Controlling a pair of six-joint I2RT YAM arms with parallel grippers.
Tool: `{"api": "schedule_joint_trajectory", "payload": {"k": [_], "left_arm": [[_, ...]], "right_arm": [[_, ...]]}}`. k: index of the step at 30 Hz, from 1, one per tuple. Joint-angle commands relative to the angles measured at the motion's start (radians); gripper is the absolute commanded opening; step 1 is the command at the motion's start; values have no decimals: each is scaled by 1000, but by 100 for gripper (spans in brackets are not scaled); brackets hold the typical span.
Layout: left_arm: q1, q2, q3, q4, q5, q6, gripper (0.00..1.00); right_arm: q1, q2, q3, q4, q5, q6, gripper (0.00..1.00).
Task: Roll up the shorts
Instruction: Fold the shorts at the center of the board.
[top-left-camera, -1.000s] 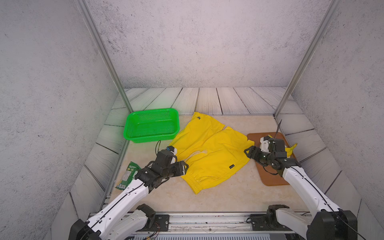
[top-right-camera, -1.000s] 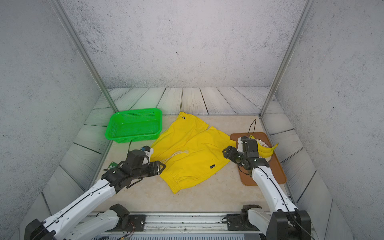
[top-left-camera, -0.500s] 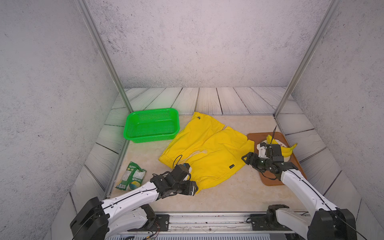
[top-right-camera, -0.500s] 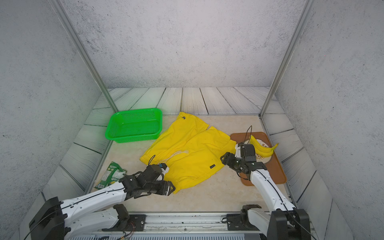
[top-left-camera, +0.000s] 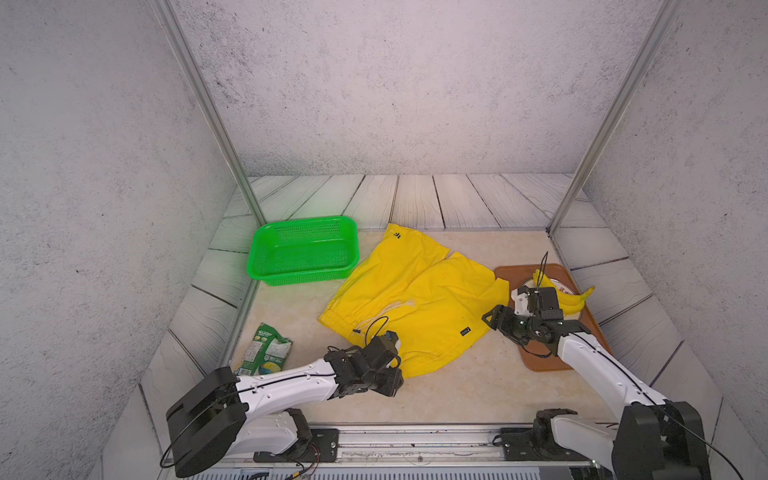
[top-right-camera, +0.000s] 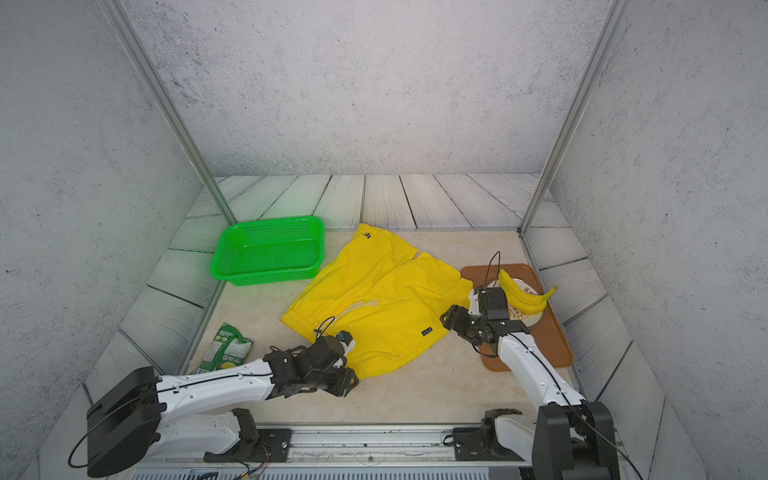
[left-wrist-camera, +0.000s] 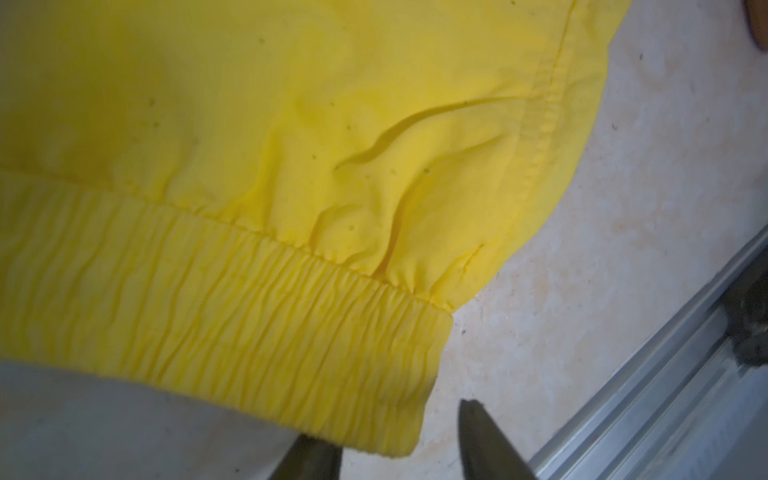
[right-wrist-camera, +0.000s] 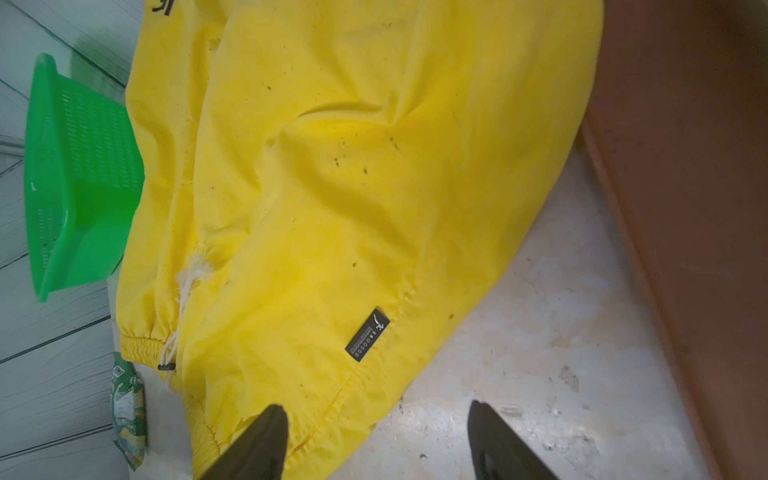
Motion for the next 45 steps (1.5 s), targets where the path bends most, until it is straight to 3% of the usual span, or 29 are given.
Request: {"api": "schedule_joint_trajectory", "payload": {"k": [1,3,7,12,18,23,28,32,42,45], "left_arm": [[-6,30,24,-2,-65,15,21],[-7,24,28,-50,-98,8,1],[-18,-85,12,-176,-199,-12,0],[-21,-325,-15,-386,-333,-81,0],[-23,-429,-61,-424,-346,-138,0],[-23,-384,-61,-414,-312,-126,31],[-23,-366,-85,-365,-268,-129,48],[-25,-352,-100,-346,-228,-135,54],[-41,-323,-157,-209,-138,-125,59],[-45,-271,-152,-183,-147,-114,57]], "right_arm": [[4,35,83,-34,68,-28,72],[5,57,129,-68,131,-33,71],[4,99,208,-98,211,-38,72],[2,181,303,-139,267,-50,72],[4,285,341,-127,262,-54,69],[4,366,366,-150,265,-71,66],[3,404,359,-156,269,-64,66],[2,430,355,-159,296,-70,65],[3,477,355,-123,287,-58,34],[2,479,349,-110,280,-50,20]]}}
